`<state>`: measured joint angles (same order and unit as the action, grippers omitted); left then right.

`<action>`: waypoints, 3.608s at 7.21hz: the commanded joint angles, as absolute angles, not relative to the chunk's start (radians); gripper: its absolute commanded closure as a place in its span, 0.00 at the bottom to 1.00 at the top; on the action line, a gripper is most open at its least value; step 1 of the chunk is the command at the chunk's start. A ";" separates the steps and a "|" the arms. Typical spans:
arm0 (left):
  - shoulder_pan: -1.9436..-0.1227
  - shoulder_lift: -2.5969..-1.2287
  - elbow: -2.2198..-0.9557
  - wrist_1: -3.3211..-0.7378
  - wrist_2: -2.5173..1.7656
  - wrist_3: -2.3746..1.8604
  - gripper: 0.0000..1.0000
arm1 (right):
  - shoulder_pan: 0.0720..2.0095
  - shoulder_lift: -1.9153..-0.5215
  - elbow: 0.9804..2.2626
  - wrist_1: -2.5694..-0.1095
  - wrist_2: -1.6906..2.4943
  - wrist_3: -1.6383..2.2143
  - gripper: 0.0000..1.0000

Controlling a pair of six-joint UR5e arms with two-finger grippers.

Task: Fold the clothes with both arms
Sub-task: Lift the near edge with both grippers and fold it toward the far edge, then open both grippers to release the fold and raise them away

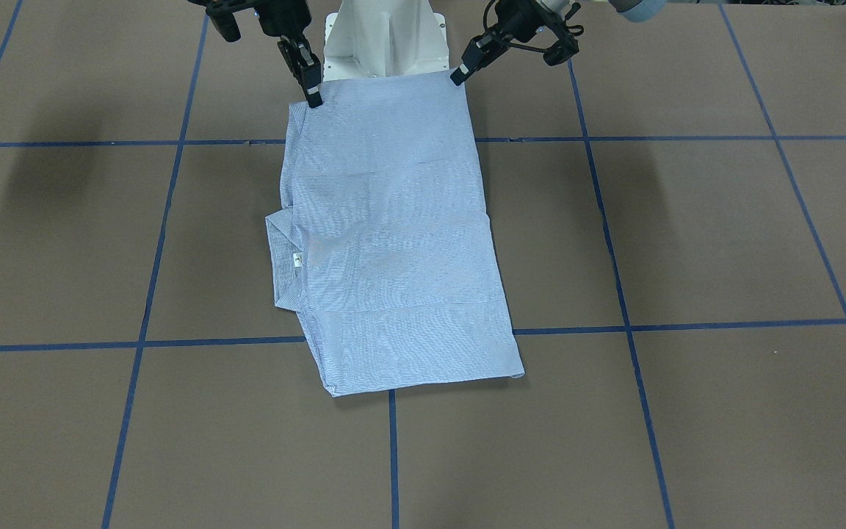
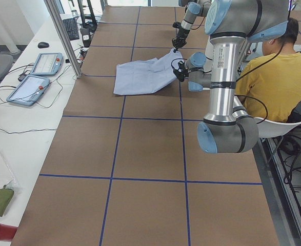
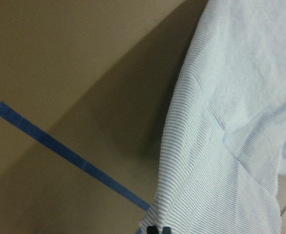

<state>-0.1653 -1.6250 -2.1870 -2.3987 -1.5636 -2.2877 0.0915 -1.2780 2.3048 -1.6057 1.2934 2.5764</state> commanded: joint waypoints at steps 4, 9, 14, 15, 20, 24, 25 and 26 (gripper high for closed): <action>-0.613 -1.924 -1.964 -2.206 -1.890 -2.130 1.00 | 0.561 -0.956 1.937 -1.596 1.641 2.409 1.00; -0.761 -2.058 -1.688 -2.220 -1.928 -2.044 1.00 | 0.673 -0.753 1.525 -1.462 1.736 2.281 1.00; -0.804 -2.202 -1.328 -2.380 -1.921 -1.980 1.00 | 0.686 -0.676 1.234 -1.255 1.741 2.226 1.00; -0.810 -2.247 -1.218 -2.445 -1.918 -1.980 1.00 | 0.693 -0.675 1.214 -1.237 1.743 2.202 1.00; -0.816 -2.391 -0.981 -2.535 -1.815 -1.965 1.00 | 0.721 -0.629 1.073 -1.142 1.750 2.168 0.48; -0.893 -2.388 -0.945 -2.545 -1.792 -1.884 0.01 | 0.830 -0.626 1.048 -1.134 1.871 2.026 0.00; -0.905 -2.385 -0.948 -2.548 -1.798 -1.878 0.01 | 0.830 -0.629 1.054 -1.131 1.874 2.023 0.00; -0.910 -2.375 -0.968 -2.548 -1.801 -1.831 0.01 | 0.830 -0.649 1.078 -1.129 1.876 1.991 0.00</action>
<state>-0.9003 -2.3833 -0.9527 -2.5470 -1.7968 -1.8675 0.8277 -0.6326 1.0584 -1.1314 1.8711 2.0181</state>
